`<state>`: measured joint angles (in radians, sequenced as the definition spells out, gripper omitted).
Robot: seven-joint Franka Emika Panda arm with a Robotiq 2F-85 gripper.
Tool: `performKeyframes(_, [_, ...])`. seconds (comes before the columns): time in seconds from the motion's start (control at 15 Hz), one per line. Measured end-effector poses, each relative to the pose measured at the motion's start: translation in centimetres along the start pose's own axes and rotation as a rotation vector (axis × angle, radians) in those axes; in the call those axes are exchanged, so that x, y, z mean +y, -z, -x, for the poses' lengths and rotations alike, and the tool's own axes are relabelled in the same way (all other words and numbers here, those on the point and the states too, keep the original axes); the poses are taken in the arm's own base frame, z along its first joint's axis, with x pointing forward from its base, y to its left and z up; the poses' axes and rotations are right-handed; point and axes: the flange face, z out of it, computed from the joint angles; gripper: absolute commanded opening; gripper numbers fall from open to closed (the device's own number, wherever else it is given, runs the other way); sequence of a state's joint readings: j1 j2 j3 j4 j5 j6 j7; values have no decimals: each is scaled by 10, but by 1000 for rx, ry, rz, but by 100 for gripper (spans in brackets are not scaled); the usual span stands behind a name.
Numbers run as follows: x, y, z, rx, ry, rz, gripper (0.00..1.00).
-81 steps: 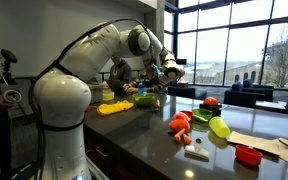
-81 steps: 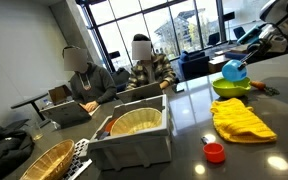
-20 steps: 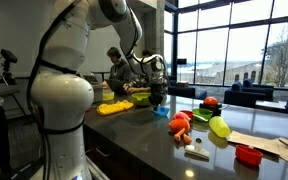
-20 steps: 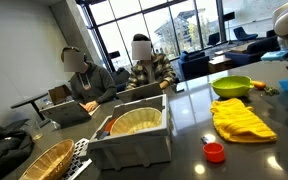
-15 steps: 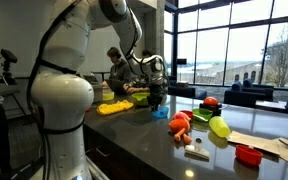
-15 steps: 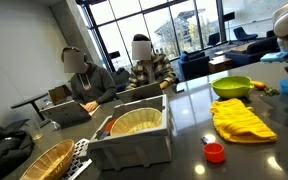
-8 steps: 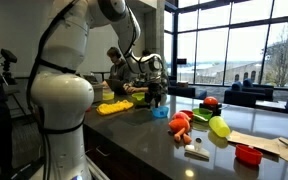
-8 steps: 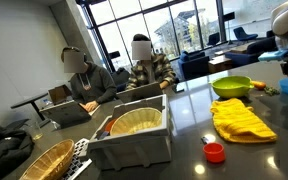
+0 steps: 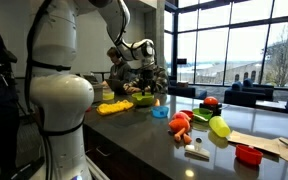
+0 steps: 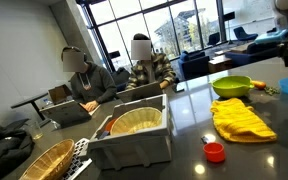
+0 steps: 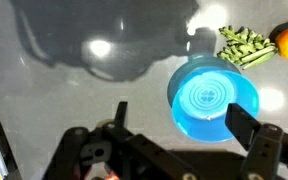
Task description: Pick up the blue bowl, then pour its contents into the green bowl
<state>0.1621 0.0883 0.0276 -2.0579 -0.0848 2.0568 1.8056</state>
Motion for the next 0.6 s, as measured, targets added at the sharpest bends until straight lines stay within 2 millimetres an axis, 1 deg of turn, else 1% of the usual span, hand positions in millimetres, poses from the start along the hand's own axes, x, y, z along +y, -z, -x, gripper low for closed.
performKeyframes(0.2, [17,28,-5,3,-21,-11,100])
performKeyframes(0.33, [28,41,-9,3,-33,-14,100])
performKeyframes(0.47, [36,50,-10,-5,-38,-21,100])
performKeyframes(0.6, [35,49,-10,-4,-37,-20,100])
